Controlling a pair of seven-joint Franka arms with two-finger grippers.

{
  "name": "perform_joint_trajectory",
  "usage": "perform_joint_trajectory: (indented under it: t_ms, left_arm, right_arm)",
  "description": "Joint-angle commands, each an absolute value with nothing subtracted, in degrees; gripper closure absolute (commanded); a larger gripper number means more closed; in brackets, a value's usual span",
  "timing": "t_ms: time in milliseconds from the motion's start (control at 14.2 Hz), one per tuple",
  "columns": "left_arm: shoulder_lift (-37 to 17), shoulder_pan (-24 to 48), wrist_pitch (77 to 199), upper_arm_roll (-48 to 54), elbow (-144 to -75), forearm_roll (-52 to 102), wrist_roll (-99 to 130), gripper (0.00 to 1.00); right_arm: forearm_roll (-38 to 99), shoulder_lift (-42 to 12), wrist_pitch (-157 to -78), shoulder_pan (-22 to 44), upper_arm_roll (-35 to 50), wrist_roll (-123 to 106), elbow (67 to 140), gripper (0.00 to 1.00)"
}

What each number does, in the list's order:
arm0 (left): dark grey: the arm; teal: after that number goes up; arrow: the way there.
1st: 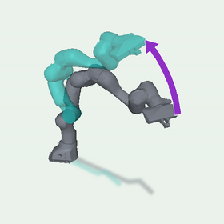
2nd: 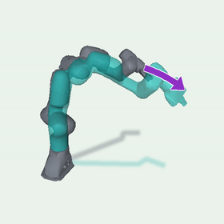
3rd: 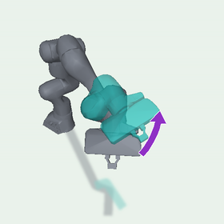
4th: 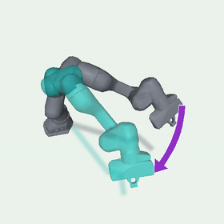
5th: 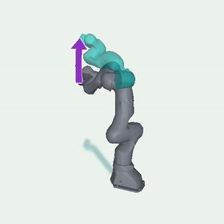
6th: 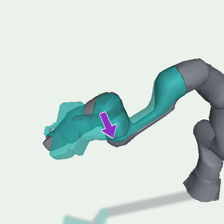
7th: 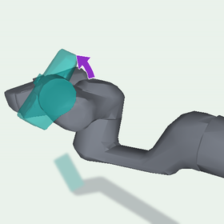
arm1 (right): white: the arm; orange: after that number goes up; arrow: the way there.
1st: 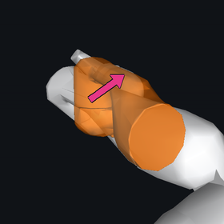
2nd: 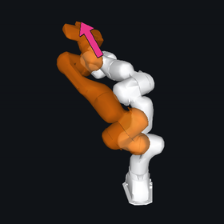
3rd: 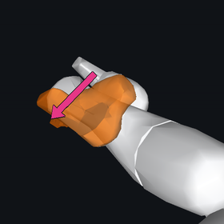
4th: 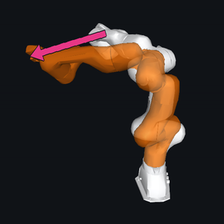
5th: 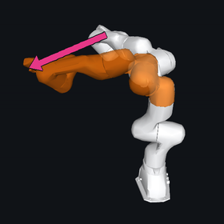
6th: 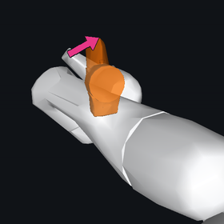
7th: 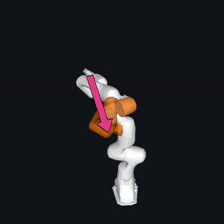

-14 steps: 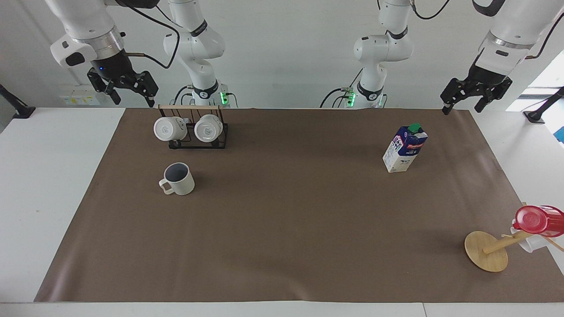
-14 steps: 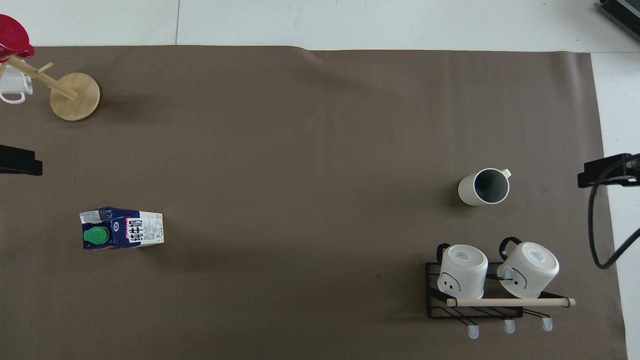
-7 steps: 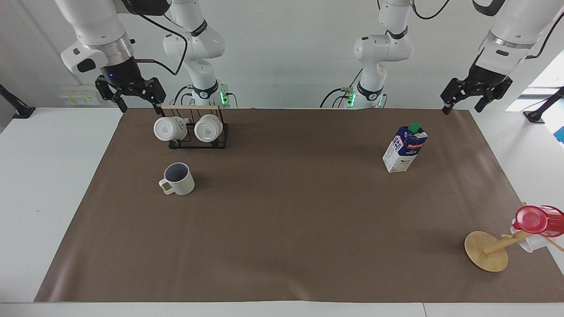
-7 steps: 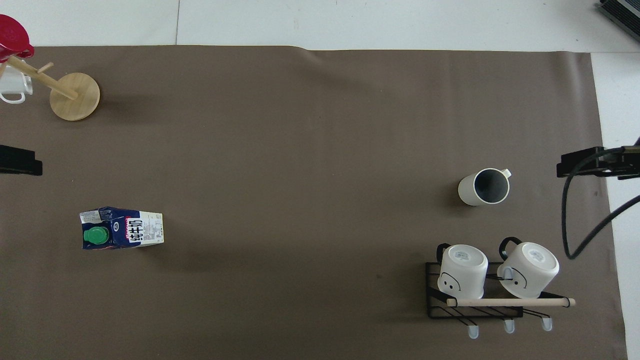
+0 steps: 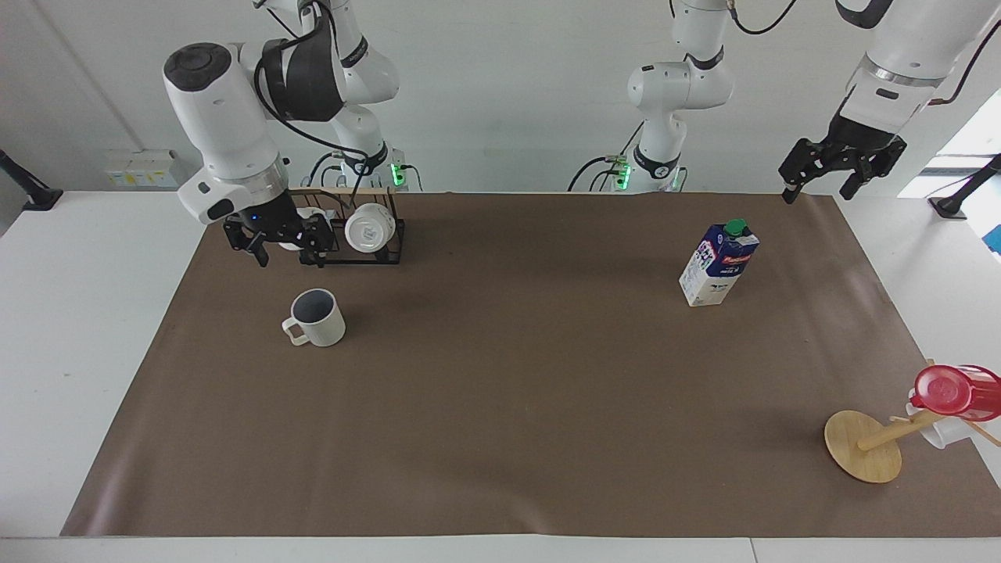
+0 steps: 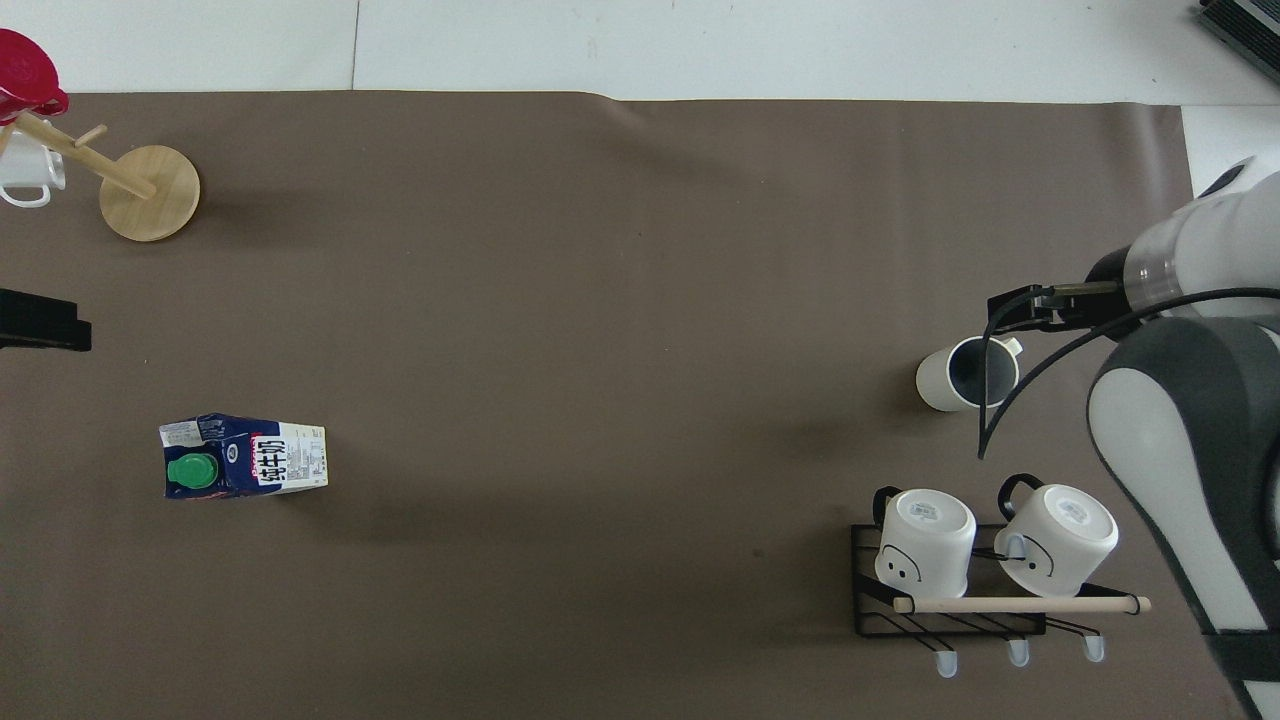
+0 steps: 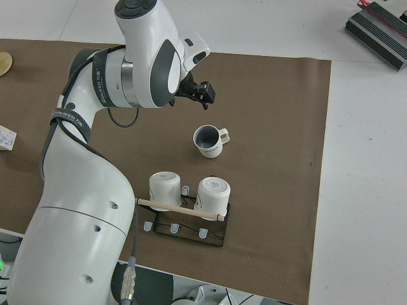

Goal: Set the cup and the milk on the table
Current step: 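Reach the right gripper down to the standing white mug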

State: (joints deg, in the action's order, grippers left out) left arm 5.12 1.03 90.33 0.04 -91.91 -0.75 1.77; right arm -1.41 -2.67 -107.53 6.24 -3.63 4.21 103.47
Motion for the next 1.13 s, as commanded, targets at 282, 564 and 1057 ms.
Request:
perform_joint_trajectory:
  t_ms: [282, 564, 1057]
  left_arm:
    - [5.71, 1.32, 89.47, 0.53, -91.84, -0.79, 1.49, 0.0]
    - [6.06, 1.41, 89.91, 0.62, -92.72, -0.79, 2.11, 0.0]
    - [6.5, 2.2, 90.44, 0.62, -94.31, -0.7, 2.2, 0.0]
  right_arm:
    - [-1.14, -5.27, -118.21, 6.86, -3.6, 6.24, 112.22, 0.0]
    - [-0.79, -6.94, -122.08, 6.86, -3.6, 6.07, 115.13, 0.0]
    - [-0.79, -8.7, -127.26, 6.77, -3.6, 5.36, 119.62, 0.0]
